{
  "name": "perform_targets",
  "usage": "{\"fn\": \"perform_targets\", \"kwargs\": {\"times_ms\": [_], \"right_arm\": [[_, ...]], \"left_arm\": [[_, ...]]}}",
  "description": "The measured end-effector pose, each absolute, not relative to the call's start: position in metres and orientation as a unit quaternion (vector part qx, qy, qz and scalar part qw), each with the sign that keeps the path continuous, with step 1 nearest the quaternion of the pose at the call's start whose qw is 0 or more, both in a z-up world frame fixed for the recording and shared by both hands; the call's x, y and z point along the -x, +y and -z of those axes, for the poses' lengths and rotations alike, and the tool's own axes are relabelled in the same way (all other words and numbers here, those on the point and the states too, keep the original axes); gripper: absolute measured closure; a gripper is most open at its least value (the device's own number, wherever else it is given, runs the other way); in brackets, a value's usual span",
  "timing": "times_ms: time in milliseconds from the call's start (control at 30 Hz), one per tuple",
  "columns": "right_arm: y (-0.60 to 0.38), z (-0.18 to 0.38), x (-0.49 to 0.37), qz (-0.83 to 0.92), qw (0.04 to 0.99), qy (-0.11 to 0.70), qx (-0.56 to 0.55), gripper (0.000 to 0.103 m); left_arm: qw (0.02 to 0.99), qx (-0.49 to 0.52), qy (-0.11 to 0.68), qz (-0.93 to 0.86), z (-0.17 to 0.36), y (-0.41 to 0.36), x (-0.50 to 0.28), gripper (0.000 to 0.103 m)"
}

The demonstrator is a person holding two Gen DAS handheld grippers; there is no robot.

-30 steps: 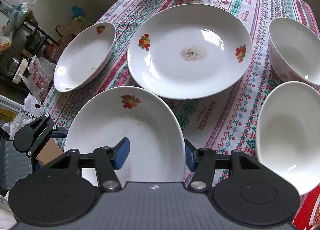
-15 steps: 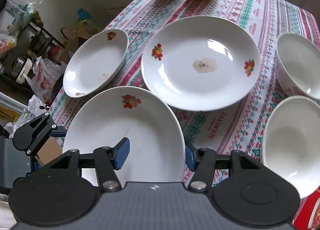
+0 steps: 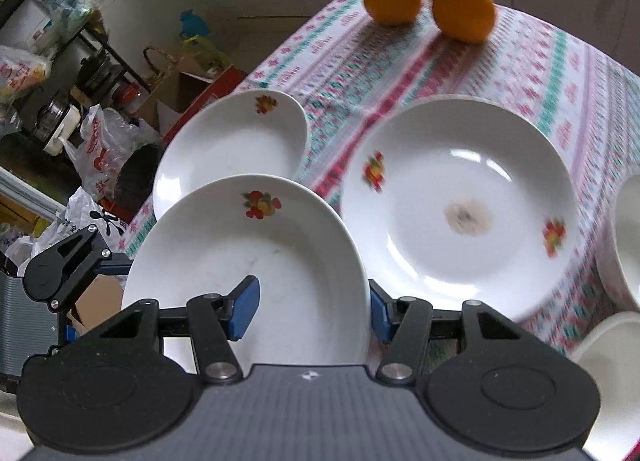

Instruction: Organize plates and bowls

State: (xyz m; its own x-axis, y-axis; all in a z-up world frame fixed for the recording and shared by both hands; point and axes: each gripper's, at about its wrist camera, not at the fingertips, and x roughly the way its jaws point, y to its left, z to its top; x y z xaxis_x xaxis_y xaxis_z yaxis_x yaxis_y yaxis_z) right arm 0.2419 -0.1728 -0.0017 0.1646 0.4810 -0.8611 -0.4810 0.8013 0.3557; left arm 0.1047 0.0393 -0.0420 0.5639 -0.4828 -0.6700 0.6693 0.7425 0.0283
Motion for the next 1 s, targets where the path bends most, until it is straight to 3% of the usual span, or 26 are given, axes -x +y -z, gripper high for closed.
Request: {"fn": "perform_targets", "kwargs": {"times_ms": [500, 1000], "right_arm": [[-0.095, 0.005, -0.305, -0.370, 0.745, 0.555, 0.020, 0.041], [-0.078, 0.022, -0.330, -0.372, 0.740, 0.561, 0.019, 0.041]], "left_arm": [[0.889, -0.135, 0.346, 0.268, 0.043, 0.096, -0.144, 0.004], [0.888, -0.114, 0.365, 0.256, 0.053, 0.109, -0.165, 0.004]]}}
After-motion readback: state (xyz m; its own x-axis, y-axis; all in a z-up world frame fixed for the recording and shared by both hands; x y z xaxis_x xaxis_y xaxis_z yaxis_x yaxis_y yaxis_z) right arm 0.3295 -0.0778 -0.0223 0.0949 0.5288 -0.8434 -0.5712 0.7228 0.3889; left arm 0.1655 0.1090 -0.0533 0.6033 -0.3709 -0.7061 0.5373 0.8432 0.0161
